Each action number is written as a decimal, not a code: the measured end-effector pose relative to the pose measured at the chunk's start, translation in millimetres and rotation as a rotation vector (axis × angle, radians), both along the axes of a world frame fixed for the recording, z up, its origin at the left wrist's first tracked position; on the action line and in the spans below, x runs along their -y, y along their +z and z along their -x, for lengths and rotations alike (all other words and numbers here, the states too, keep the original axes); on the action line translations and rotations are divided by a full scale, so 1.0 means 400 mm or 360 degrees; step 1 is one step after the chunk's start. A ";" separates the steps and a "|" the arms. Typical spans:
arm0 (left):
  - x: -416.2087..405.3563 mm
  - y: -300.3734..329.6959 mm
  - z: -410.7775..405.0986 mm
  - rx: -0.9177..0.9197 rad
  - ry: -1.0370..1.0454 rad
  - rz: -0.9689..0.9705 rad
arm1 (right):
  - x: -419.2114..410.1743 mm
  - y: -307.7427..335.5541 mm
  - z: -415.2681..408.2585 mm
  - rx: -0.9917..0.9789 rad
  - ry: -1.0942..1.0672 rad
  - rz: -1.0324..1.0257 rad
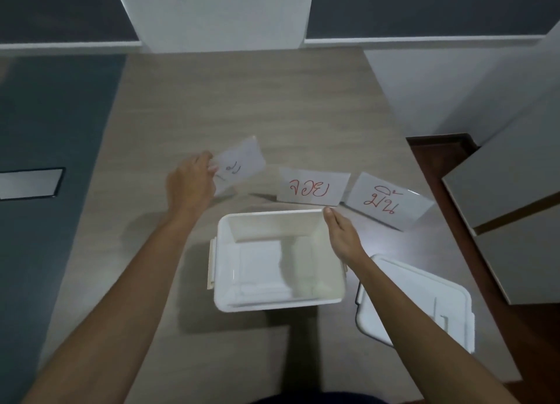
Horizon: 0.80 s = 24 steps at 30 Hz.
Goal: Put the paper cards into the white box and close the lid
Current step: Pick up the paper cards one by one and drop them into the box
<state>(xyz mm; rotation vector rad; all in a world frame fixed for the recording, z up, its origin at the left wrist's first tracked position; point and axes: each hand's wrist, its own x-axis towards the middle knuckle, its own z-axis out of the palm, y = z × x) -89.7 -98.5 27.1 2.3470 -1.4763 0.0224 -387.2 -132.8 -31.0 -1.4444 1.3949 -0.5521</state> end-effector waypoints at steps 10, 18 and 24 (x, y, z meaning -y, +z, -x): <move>-0.243 0.015 0.286 0.0252 -0.0776 0.0002 | -0.003 -0.013 0.002 0.0074 -0.0015 -0.0027; -0.370 -0.147 0.335 -0.0117 -0.0792 -0.0626 | -0.013 0.000 0.000 0.0059 -0.0010 -0.0023; -0.341 -0.131 0.302 -0.0218 -0.0580 -0.0183 | 0.021 -0.002 -0.004 -0.0058 0.0063 0.0105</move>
